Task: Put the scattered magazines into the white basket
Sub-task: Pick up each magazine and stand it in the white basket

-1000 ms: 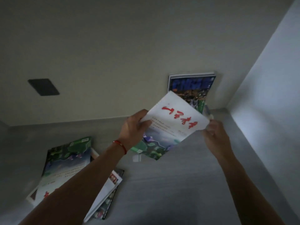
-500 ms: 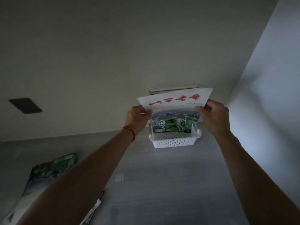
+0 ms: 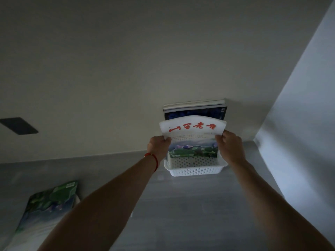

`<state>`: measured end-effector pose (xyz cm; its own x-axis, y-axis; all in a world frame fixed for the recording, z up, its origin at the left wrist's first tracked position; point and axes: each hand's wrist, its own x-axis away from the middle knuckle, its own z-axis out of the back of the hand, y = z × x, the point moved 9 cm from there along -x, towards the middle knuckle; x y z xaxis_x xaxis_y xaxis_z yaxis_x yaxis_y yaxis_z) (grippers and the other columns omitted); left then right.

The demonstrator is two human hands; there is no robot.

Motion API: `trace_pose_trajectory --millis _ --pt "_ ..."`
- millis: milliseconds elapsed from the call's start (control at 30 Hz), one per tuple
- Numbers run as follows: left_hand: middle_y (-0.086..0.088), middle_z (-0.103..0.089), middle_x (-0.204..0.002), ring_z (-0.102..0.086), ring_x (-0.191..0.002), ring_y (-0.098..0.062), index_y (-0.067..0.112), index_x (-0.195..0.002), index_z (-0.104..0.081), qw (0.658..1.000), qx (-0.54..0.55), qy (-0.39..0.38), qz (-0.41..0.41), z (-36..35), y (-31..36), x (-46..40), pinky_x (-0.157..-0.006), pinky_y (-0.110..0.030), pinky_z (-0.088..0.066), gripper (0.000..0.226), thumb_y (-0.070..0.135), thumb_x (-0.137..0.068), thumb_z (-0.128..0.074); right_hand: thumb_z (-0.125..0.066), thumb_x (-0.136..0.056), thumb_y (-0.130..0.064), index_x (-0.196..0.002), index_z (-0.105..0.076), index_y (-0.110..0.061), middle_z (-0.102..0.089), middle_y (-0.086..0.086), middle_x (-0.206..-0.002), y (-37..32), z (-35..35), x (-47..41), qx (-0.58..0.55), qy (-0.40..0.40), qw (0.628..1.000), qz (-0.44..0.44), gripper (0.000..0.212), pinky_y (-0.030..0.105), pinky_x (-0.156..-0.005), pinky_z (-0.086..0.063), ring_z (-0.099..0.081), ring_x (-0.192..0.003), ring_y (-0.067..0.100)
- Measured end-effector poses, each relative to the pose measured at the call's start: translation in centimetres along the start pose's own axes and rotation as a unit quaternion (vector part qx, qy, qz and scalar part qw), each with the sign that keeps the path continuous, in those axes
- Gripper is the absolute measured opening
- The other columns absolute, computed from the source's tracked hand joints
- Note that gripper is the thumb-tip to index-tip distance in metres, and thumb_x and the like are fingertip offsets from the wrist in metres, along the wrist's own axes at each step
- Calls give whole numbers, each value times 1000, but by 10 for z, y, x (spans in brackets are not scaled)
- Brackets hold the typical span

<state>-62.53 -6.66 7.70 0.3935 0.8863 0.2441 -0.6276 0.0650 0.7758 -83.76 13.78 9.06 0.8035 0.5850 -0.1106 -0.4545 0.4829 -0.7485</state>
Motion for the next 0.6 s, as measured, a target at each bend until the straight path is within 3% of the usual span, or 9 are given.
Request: trace_pose_trajectory --millis 100,167,233,333,400,467,533,600 --pt "-9 -72 -97 -68 -87 -25 11 -111 -74 999 15 -20 -29 -11 7 1 -77 -29 -58 28 20 -90 -59 -54 -101 -17 -122 -66 -2 -69 18 -111 7 -1 -5 20 22 999 -26 28 25 -77 -56 -69 -100 28" --pt "-8 -73 -104 -68 -92 -24 14 -118 -72 998 36 -36 -39 -16 10 3 -81 -28 -57 33 15 -87 -61 -53 -101 -15 -120 -65 -4 -68 17 -112 11 -1 -5 5 25 998 -53 25 29 -79 -57 -69 -99 28" --pt "-8 -73 -108 -68 -95 -25 17 -118 -71 996 62 -55 -34 -19 9 3 -83 -31 -58 37 9 -83 -61 -53 -97 -9 -121 -61 -7 -69 14 -116 9 1 -2 -34 28 997 -64 25 22 -74 -56 -69 -102 27" --pt "-8 -70 -119 -66 -109 -29 20 -124 -65 993 68 -95 -31 -25 7 5 -89 -38 -58 39 12 -86 -63 -55 -90 -1 -132 -52 -14 -67 9 -129 2 5 6 -104 23 992 -73 44 4 -65 -40 -67 -111 26" --pt "-7 -57 -136 -56 -125 -30 18 -143 -48 992 79 -101 -12 -23 -2 8 -95 -36 -51 59 18 -87 -68 -58 -91 -4 -135 -50 -13 -62 9 -135 -1 6 15 -98 23 992 -74 46 3 -62 -34 -64 -116 27" --pt "-10 -45 -149 -47 -135 -30 13 -151 -35 990 114 -84 14 -13 -17 14 -104 -37 -43 73 15 -86 -70 -56 -96 -10 -131 -54 -13 -64 10 -131 -8 7 28 -71 27 996 -55 35 10 -65 -38 -64 -111 26" --pt "-14 -45 -150 -51 -130 -32 11 -146 -42 983 169 -66 17 4 -38 28 -104 -43 -45 63 1 -87 -64 -52 -97 -10 -120 -59 -14 -68 9 -120 -17 3 48 -63 30 997 -22 25 21 -71 -48 -65 -102 22" --pt "-22 -54 -140 -61 -103 -30 11 -130 -56 974 223 -46 17 23 -72 54 -86 -41 -50 49 -12 -87 -55 -52 -96 -8 -107 -65 -14 -72 8 -107 -23 -10 76 -58 22 998 -3 19 32 -75 -56 -68 -95 24"
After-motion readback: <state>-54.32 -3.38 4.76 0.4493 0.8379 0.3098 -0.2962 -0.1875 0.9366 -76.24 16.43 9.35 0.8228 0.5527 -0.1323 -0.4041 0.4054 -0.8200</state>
